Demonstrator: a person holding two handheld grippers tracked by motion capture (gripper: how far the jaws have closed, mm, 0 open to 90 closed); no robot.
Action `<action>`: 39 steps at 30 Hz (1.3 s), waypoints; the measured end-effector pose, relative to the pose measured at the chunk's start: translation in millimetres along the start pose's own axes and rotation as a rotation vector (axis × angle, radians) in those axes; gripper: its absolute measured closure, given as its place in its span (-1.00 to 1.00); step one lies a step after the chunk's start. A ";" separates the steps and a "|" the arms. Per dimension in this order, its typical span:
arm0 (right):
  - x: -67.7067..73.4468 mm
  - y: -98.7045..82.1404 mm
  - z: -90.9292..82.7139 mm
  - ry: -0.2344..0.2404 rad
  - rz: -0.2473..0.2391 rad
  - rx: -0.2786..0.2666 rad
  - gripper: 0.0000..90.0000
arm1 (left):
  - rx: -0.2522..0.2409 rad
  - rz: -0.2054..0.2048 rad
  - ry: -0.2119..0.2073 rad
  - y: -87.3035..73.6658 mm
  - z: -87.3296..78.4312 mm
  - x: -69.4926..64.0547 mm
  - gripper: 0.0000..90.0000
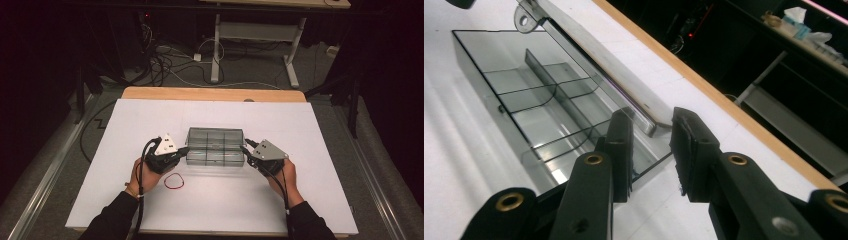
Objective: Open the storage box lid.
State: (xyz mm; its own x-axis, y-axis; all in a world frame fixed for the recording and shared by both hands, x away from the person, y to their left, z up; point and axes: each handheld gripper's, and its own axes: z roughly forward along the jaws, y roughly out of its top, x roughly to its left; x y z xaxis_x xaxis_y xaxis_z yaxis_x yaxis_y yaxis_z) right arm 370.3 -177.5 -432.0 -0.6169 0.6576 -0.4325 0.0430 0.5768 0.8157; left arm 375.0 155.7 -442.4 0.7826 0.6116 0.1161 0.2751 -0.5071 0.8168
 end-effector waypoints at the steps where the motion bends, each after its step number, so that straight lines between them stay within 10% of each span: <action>1: -0.7 1.2 0.1 -0.003 0.001 -0.003 0.64 | 0.001 0.003 0.012 0.0 -1.3 1.4 0.85; 12: -8.1 8.1 4.5 -0.006 0.018 -0.004 0.66 | -0.027 0.099 0.135 18.5 -6.2 7.6 0.17; 18: -14.1 7.3 8.7 0.012 0.064 0.001 0.70 | -0.050 0.103 0.114 28.5 5.0 8.4 0.37; 27: -25.2 4.8 14.0 0.042 0.112 0.007 0.79 | -0.100 -0.012 0.034 21.7 8.6 26.4 0.57; 39: -33.0 7.5 17.1 0.038 0.126 0.013 0.84 | -0.092 0.028 0.059 28.9 6.6 25.0 0.63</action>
State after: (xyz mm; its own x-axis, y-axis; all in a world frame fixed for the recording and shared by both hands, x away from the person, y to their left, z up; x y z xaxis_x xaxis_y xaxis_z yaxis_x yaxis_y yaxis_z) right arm 404.4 -186.7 -418.2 -0.6353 0.7065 -0.3119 0.1324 0.4975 0.8573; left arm 406.2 152.3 -419.7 0.7542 0.6342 0.1703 0.1990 -0.4679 0.8611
